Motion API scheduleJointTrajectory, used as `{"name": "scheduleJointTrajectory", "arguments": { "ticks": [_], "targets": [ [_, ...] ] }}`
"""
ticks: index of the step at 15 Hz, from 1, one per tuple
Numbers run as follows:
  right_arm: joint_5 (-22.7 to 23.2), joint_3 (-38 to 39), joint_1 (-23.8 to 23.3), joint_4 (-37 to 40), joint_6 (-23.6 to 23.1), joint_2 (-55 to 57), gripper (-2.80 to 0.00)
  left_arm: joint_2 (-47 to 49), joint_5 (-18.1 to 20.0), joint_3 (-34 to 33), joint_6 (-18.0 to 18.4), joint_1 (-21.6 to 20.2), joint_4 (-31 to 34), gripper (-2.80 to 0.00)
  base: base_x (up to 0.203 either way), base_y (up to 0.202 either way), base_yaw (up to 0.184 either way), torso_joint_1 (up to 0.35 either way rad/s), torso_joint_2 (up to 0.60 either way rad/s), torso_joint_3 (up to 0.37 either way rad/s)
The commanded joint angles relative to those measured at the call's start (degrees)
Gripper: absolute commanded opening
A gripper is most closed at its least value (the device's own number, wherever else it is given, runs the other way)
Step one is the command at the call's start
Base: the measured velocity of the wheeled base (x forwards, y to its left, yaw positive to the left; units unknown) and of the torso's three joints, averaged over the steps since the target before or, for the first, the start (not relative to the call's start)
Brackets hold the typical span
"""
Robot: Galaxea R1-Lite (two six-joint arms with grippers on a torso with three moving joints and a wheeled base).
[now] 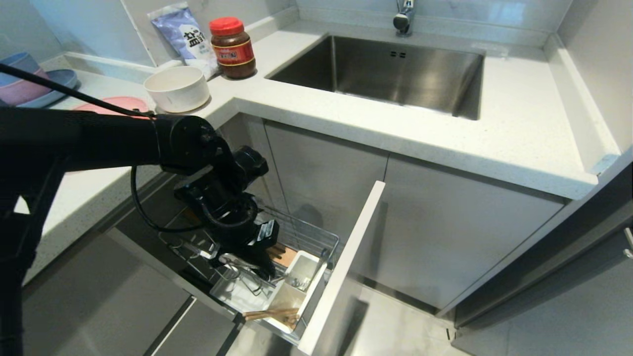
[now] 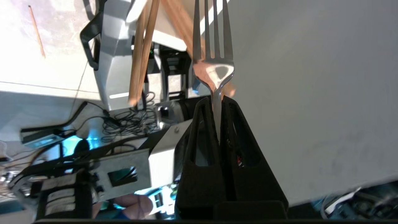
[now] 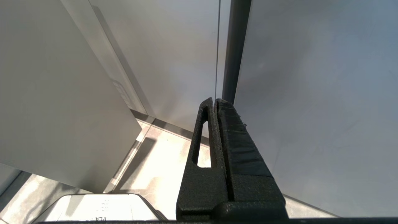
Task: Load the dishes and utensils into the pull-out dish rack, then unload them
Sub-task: Pick up the fork and place it in the cupboard
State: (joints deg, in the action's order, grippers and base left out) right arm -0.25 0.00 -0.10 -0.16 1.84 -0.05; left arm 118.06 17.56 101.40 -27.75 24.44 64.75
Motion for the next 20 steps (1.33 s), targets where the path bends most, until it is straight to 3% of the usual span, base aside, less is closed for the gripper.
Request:
{"name": "scheduleJointTrajectory", "arguments": {
  "ticks": [1,11,20],
  "targets": [
    [0.0,0.0,0.0,0.0,0.0,-0.1,-2.80,2.9,0.1,0.8,-0.8,0.2,0.3,-2.80,0.000,0.000,0.000,0.000,0.00,0.000],
    [0.0,0.1,0.0,0.0,0.0,-0.1,-2.80,10.9,0.0,5.1,-3.8,1.0,-2.3,-2.80,0.000,0.000,0.000,0.000,0.00,0.000],
    [0.0,0.0,0.0,0.0,0.0,-0.2,-2.80,14.4,-1.5,8.4,-3.8,1.1,-4.9,-2.80,0.000,0.000,0.000,0.000,0.00,0.000]
  ]
}}
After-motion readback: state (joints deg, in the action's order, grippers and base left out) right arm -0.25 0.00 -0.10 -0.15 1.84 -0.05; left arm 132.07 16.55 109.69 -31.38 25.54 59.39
